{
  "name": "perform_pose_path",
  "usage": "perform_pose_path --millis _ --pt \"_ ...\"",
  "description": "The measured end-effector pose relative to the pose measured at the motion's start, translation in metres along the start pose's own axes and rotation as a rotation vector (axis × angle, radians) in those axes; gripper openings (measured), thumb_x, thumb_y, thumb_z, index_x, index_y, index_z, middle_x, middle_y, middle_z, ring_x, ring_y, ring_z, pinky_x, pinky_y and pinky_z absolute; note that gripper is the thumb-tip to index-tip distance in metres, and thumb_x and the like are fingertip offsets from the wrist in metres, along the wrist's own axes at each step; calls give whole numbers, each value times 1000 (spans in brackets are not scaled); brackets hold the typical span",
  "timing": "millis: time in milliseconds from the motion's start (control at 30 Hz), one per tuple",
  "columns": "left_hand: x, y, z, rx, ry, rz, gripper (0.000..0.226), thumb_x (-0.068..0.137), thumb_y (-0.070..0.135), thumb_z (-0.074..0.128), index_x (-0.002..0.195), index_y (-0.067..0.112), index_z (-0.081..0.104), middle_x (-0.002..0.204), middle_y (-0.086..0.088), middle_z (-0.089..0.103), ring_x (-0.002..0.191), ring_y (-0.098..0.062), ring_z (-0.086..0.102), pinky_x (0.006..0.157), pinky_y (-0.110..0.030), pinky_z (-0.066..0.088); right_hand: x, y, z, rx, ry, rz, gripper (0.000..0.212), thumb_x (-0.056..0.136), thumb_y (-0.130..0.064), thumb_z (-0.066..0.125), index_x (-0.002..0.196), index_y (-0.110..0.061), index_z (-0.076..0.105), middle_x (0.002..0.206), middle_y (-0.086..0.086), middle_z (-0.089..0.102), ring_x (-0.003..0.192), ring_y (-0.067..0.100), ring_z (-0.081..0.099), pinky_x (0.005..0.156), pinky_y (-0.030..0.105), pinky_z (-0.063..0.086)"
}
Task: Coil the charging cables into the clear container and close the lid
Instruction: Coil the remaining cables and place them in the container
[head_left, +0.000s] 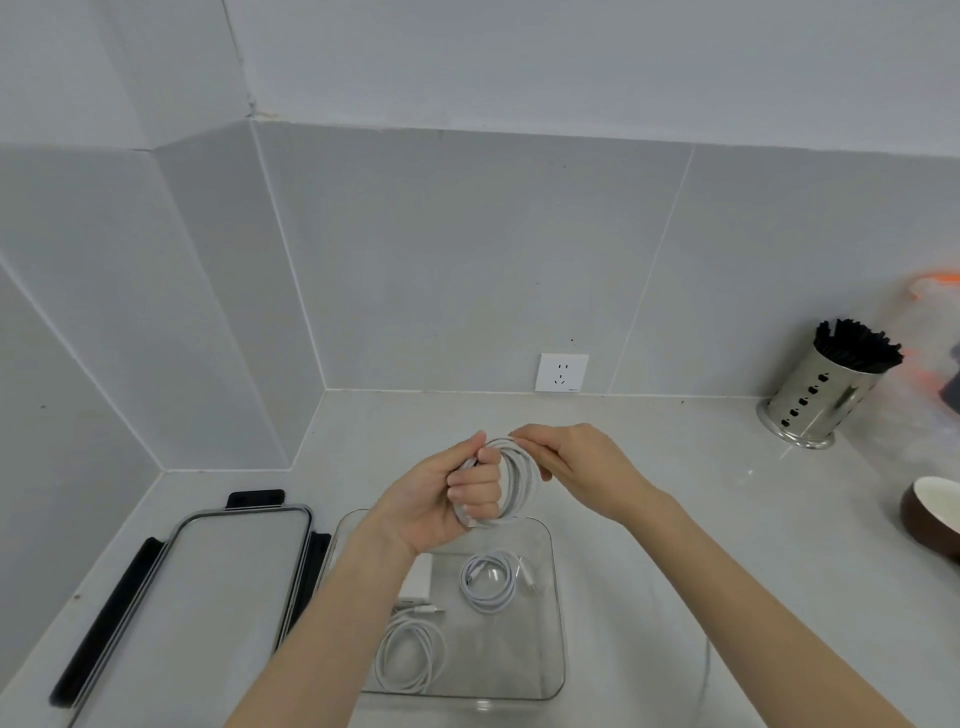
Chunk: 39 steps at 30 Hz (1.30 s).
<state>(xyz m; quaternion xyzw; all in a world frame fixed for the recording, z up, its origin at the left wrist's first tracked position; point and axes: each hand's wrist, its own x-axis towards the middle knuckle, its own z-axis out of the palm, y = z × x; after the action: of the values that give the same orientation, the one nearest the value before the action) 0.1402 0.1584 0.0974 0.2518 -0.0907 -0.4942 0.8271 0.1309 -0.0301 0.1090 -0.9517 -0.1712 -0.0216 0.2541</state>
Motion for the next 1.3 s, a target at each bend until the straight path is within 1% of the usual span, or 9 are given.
perform_pose_path --millis 167,400,500,633,733,833,1000,1133,1300 --pt "12 -7 8 -275 -147 176 13 86 8 58 80 -3 59 55 -11 54 49 -21 54 56 -32 46 3 5 14 282 21 96 25 97 -18 40 103 -21 64 73 -1 67 61 8 55 64 22 45" --pt "17 24 18 -99 330 691 35 97 24 30 68 16 45 46 8 41 40 -6 41 46 -17 41 -26 -4 34 613 -325 288 29 97 -28 40 78 -17 60 53 2 49 48 19 47 54 25 45" --pt "21 21 5 130 529 727 35 100 23 27 69 15 39 47 7 40 41 -6 40 49 -19 38 -31 -16 31 776 -397 314 30 97 -27 40 72 -14 52 52 0 38 42 13 38 45 24 45" --pt "26 3 -12 646 767 734 29 100 21 30 72 15 35 57 2 38 44 -4 41 51 -18 38 -26 -29 15 529 -336 237 23 95 -27 45 88 -17 64 56 -4 42 44 2 40 46 14 33" --pt "27 -11 -22 1091 778 625 22 98 21 35 79 12 38 61 1 47 47 -1 43 54 -17 39 -20 -31 3 312 -240 130 22 93 -26 50 90 -17 70 60 -2 50 53 8 43 56 21 36" --pt "27 -27 -19 1260 682 411 21 98 21 38 81 9 44 58 4 54 45 -1 45 53 -16 40 -14 -35 -11 224 -171 53 14 84 -25 62 73 -23 71 50 -7 51 47 8 39 51 17 31" --pt "15 -39 6 704 409 194 36 97 21 31 66 10 45 38 4 43 35 -10 37 43 -21 33 -3 -24 -30 504 -38 88 8 69 -17 79 69 -14 72 61 8 66 58 13 52 60 30 43" --pt "3 -27 20 240 211 85 46 91 41 29 63 13 52 33 7 35 28 -6 31 37 -18 29 -4 -13 -28 740 10 157 3 78 -14 71 75 -15 72 46 -12 47 45 7 32 44 17 27" --pt "-2 -1 25 -107 -169 211 33 95 26 41 86 0 59 53 -7 53 48 -18 40 59 -29 44 -7 -6 -8 897 25 272 15 90 -20 57 85 -19 71 50 -4 40 41 7 28 38 16 22"
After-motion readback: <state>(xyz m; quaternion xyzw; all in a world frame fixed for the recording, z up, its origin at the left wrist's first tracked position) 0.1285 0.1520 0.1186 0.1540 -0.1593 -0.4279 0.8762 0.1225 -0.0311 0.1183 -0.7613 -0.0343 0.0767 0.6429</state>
